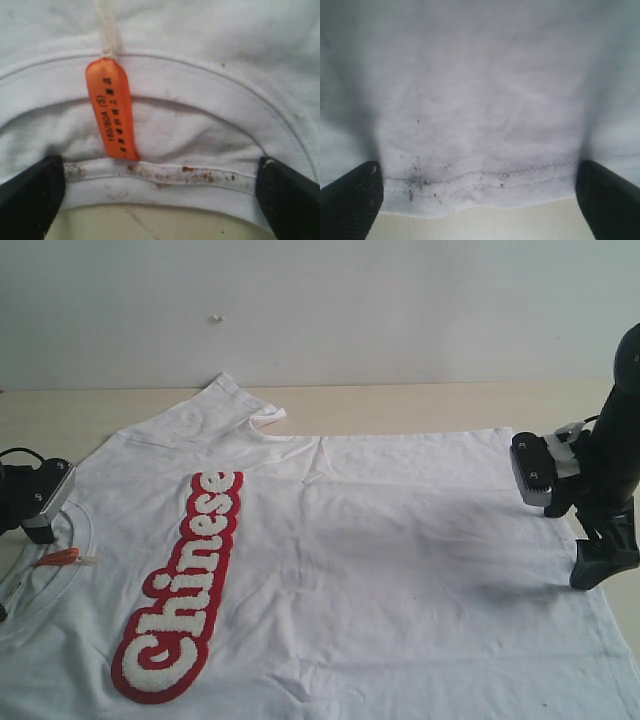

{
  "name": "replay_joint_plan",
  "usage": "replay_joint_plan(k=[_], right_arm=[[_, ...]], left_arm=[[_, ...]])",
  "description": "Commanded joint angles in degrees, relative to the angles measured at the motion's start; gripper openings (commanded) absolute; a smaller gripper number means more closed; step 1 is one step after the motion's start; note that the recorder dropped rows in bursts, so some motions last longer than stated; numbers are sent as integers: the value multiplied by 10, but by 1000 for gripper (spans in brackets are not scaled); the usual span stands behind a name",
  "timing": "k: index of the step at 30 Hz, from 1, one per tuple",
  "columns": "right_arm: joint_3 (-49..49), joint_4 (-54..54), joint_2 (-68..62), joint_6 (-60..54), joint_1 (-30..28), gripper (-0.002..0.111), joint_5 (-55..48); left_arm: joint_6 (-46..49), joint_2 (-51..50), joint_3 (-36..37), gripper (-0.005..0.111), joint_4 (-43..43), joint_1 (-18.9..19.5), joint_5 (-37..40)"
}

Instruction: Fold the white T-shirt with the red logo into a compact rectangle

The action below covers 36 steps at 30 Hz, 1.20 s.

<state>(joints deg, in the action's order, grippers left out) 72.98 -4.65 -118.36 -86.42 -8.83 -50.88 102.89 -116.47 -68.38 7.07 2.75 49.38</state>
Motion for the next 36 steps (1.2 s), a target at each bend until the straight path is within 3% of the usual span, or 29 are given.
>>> replay_joint_plan(k=[1,36], right_arm=[[-1,4,-4,-5,1,105,2],[-1,2,-4,-5,1,105,14]], left_arm=[[-5,-13,3,104,-7,1,-2],[-5,-13,3,104,-7,1,-2]])
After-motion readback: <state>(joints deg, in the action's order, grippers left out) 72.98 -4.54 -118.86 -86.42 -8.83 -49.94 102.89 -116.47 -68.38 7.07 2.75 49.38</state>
